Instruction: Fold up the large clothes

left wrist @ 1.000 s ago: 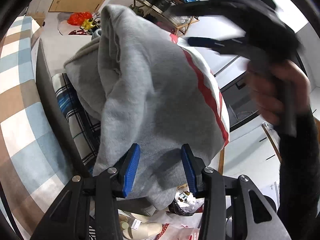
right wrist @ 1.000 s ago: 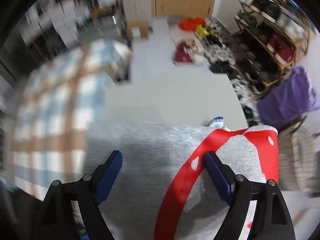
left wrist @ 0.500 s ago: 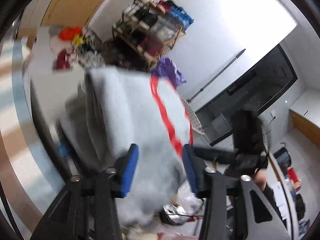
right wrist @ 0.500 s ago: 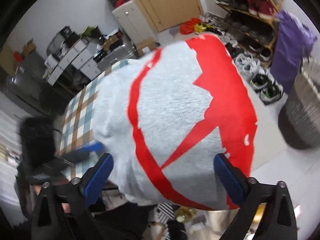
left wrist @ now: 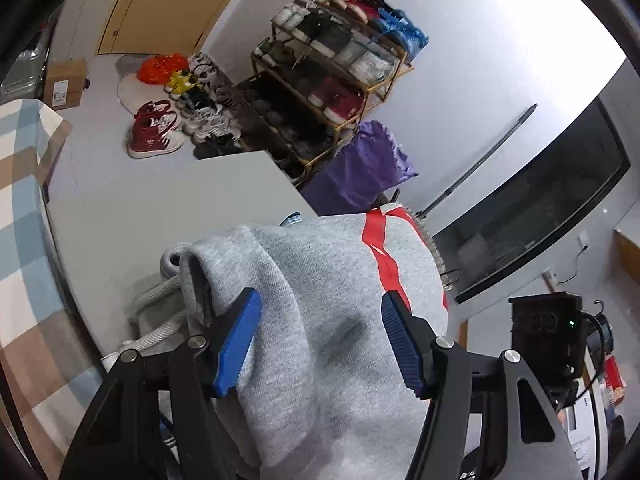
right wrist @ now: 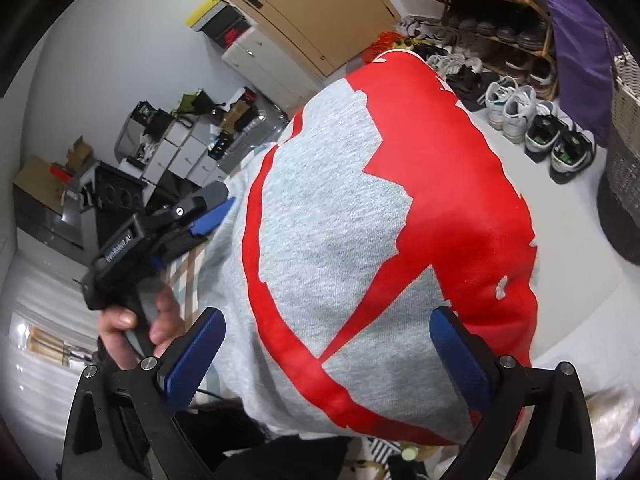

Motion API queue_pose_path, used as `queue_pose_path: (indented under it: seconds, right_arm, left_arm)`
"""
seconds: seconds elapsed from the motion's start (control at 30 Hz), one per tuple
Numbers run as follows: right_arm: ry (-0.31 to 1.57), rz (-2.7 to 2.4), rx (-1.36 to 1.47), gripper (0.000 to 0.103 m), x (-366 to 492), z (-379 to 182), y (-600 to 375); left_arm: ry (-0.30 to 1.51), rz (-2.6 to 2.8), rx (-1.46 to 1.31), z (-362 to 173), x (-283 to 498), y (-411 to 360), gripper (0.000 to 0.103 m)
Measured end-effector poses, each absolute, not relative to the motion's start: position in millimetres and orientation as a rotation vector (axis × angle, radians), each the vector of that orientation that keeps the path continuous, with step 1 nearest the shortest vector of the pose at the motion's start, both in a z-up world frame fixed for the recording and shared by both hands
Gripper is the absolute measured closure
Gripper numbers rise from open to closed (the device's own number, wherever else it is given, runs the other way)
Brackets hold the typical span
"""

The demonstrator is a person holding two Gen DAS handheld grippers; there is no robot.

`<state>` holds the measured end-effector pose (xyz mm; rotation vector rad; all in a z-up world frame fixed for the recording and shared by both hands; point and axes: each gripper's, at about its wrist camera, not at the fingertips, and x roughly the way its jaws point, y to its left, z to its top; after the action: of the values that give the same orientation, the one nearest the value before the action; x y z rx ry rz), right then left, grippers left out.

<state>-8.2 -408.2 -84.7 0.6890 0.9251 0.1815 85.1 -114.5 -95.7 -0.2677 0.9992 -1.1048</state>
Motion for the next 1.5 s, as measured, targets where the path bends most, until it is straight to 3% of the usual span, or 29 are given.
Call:
queue_pose_path:
  seconds: [0.27, 0.5, 0.57, 0.63, 0.77, 0.83, 0.9, 1.03, 1.27, 1.5]
  right_arm:
    - [0.822, 0.145, 0.591, 0.000, -30.4, -78.8, -391.0]
    - [0.533, 0.037, 0.454, 0.000, -94.5, -20.1, -349.3]
    - [0.480, 0.021, 0.401, 0.000, -110.3, -5.8, -329.6]
    - [0.406, 0.021, 0.357, 0.000, -131.6, 10.3, -306.3]
    - [0.222, -0.006, 0.274, 0.000, -184.9, 38.3, -253.2]
    - [0.164, -0.051, 0.240, 0.000, -200.5, 46.7, -237.7]
    - [0.113, -0.111, 0.223, 0.000, -224.6, 51.4, -215.7]
    - [0.117, -0.234, 0.197, 0.000, -252.9, 44.9, -185.1]
    - [0.109, -0.331, 0.155, 0.000, -299.4, 9.7, -147.8]
    - [0.097, -0.344, 0.150, 0.000, -329.9, -8.8, -128.1]
  left_arm:
    - [0.943, -1.083, -0.219, -61.2, 70.4, -91.8, 0.045]
    - [0.792, -1.012, -0.136, -21.3, 35.6, -37.4, 0.045]
    - [0.721, -0.986, -0.104, -8.8, 19.6, -19.9, 0.040]
    - [0.661, -0.961, -0.093, 3.2, 1.4, -3.0, 0.022]
    - [0.569, -0.965, -0.117, 24.7, -40.7, 24.2, 0.021]
    - [0.537, -0.930, -0.091, 32.1, -67.6, 31.6, 0.012]
    - [0.495, -0.860, -0.062, 32.2, -91.6, 37.0, 0.001]
    - [0.374, -0.774, 0.014, 12.8, -139.4, 45.8, 0.001]
    - [0.427, -0.724, -0.008, -35.0, -178.6, 66.0, 0.001]
    - [0.373, -0.654, 0.095, -41.9, -198.2, 72.3, 0.001]
